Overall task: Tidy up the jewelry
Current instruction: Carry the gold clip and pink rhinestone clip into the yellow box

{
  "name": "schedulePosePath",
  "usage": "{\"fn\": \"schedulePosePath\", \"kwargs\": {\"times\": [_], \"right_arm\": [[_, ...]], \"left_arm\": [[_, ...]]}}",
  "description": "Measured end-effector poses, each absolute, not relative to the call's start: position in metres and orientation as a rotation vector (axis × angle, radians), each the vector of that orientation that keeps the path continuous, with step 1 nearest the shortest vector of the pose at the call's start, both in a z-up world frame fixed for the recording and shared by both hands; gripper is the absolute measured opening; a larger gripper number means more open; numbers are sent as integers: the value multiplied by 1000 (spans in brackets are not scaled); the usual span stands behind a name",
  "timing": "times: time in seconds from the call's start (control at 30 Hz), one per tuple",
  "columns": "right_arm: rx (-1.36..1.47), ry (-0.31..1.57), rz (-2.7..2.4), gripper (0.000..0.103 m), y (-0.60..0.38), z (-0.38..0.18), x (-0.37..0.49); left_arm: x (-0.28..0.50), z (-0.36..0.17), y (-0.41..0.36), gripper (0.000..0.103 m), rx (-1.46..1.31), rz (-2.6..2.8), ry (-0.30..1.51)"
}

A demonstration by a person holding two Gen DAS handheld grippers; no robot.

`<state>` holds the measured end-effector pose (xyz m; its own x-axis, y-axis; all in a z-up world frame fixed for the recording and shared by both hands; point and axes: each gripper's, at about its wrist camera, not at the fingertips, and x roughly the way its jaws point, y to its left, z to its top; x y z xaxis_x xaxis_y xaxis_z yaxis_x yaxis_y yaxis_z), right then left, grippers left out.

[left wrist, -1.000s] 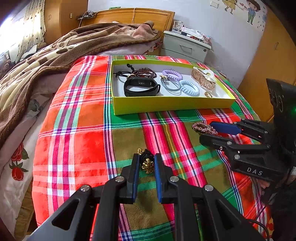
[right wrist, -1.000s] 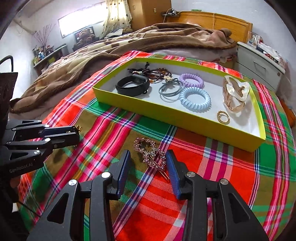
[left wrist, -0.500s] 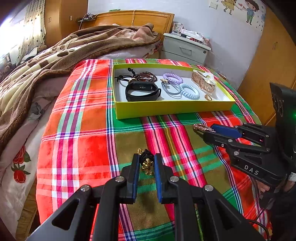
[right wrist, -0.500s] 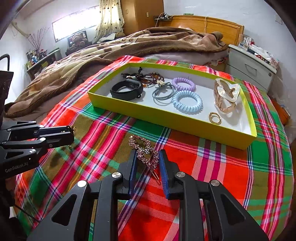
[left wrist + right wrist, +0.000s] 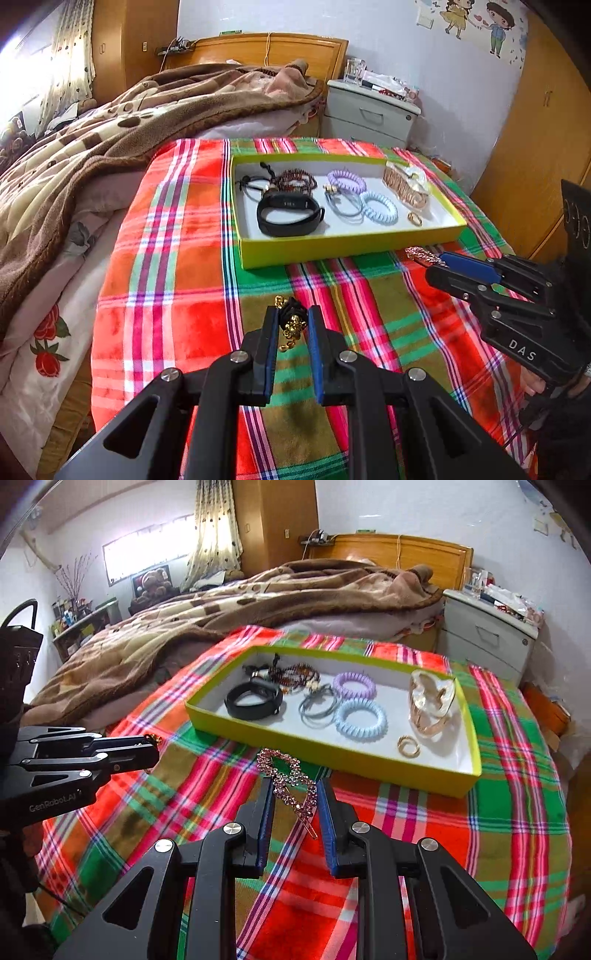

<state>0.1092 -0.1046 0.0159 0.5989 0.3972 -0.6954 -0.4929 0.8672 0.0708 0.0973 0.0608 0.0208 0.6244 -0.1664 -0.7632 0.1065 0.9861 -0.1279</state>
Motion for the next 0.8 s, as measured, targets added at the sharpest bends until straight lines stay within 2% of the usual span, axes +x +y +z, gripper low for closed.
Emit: {"fn": "schedulePosePath", "kwargs": {"times": [0.8], "right_arm": [[-72, 723, 402, 24, -110, 43, 158]], "left_arm": [[176, 57, 68, 16, -94, -200, 833]]}}
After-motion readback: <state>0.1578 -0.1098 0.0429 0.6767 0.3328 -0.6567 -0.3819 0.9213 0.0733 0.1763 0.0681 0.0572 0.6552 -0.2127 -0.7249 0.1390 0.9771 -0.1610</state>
